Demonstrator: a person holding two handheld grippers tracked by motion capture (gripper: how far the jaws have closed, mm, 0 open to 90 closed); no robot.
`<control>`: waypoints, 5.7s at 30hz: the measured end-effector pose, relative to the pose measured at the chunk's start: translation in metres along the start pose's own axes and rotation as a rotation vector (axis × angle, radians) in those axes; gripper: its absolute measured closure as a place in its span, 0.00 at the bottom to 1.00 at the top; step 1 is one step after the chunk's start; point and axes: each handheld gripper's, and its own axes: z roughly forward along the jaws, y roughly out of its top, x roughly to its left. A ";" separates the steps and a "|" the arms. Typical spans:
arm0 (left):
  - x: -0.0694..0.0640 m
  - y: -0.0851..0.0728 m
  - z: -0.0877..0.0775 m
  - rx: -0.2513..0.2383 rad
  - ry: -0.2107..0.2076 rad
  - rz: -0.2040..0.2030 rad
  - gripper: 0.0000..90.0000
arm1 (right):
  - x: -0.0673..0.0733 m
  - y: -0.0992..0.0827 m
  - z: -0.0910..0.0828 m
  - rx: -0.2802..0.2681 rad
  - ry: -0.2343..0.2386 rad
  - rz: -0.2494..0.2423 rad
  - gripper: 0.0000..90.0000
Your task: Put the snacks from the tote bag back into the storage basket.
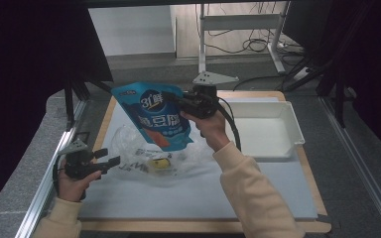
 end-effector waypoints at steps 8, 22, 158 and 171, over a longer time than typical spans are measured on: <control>0.000 -0.001 0.001 0.003 -0.001 -0.001 0.31 | -0.005 0.007 -0.017 -0.019 -0.022 -0.003 0.98; 0.001 -0.002 0.002 0.012 -0.001 -0.003 0.31 | -0.018 0.017 -0.051 -0.059 -0.081 -0.001 0.98; 0.001 -0.007 0.009 0.054 0.024 -0.001 0.31 | -0.182 -0.051 -0.157 0.056 -0.447 0.080 0.93; -0.002 -0.006 0.010 0.055 0.019 0.005 0.31 | -0.173 -0.057 -0.174 0.068 -0.460 0.055 0.79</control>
